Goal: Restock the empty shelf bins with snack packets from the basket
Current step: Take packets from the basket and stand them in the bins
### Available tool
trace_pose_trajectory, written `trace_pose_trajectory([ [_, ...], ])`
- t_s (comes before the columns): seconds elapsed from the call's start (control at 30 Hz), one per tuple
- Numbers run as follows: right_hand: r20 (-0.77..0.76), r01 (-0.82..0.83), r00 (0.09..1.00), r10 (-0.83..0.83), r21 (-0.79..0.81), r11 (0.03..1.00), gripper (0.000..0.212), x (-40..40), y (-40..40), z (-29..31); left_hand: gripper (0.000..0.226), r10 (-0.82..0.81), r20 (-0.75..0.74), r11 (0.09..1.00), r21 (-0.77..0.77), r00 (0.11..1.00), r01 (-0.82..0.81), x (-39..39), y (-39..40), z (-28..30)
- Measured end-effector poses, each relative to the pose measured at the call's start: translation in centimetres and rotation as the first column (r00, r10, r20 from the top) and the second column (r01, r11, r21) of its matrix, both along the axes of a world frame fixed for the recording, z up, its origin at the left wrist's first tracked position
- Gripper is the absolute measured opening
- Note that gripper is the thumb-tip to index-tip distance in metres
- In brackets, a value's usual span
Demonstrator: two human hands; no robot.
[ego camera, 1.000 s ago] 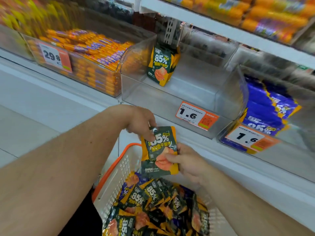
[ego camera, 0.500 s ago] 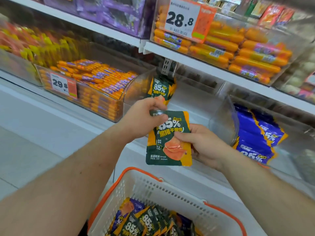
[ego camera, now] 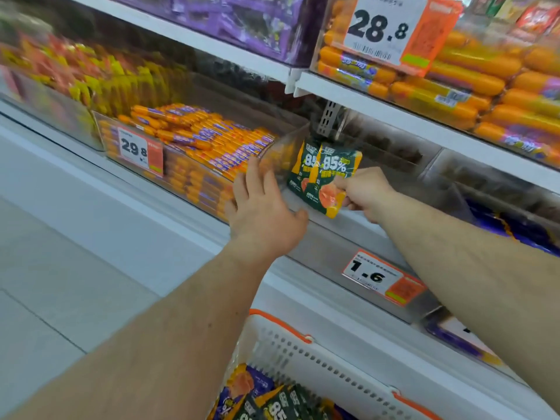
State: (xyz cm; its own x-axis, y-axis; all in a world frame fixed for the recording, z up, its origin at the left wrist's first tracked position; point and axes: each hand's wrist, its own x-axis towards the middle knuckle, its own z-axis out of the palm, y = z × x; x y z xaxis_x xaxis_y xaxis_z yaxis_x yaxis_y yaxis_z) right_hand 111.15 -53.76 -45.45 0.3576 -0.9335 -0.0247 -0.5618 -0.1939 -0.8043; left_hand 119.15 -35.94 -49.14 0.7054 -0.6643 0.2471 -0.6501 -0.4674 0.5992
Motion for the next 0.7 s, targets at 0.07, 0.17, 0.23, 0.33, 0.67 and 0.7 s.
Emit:
trace_pose_trajectory([
  [0.07, -0.083, 0.010, 0.996, -0.014, -0.057, 0.998, 0.033, 1.3, -1.0, -0.9, 0.082, -0.014, -0.037, 1.000, 0.012, 0.999, 0.014, -0.2, -0.3, 0.1],
  [0.17, -0.106, 0.011, 0.994, -0.020, -0.083, 0.996, 0.042, 2.9, -2.0, -1.8, 0.077, -0.032, -0.069, 0.999, 0.014, 0.997, 0.033, -0.4, -0.5, 0.2],
  [0.23, -0.091, 0.025, 0.995, -0.032, -0.083, 0.996, 0.038, 3.8, -2.4, -2.2, 0.074, -0.031, -0.083, 0.999, 0.013, 0.996, 0.032, -0.5, -0.6, 0.2],
  [0.33, -0.053, 0.058, 0.997, -0.060, -0.048, 0.997, 0.035, 4.6, -2.4, -2.6, 0.071, -0.030, -0.090, 0.999, 0.011, 0.995, 0.031, -0.8, -0.7, 0.4],
  [0.67, -0.021, 0.098, 0.995, -0.096, 0.074, 0.992, 0.035, 3.7, -2.2, -2.5, 0.066, -0.031, -0.071, 0.999, -0.025, 0.997, 0.030, -1.1, -0.7, 0.8],
  [0.7, -0.024, 0.105, 0.994, -0.103, 0.076, 0.992, 0.034, 3.4, -2.1, -2.4, 0.066, -0.034, -0.041, 0.998, -0.048, 0.999, 0.032, -1.2, -0.7, 0.8],
])
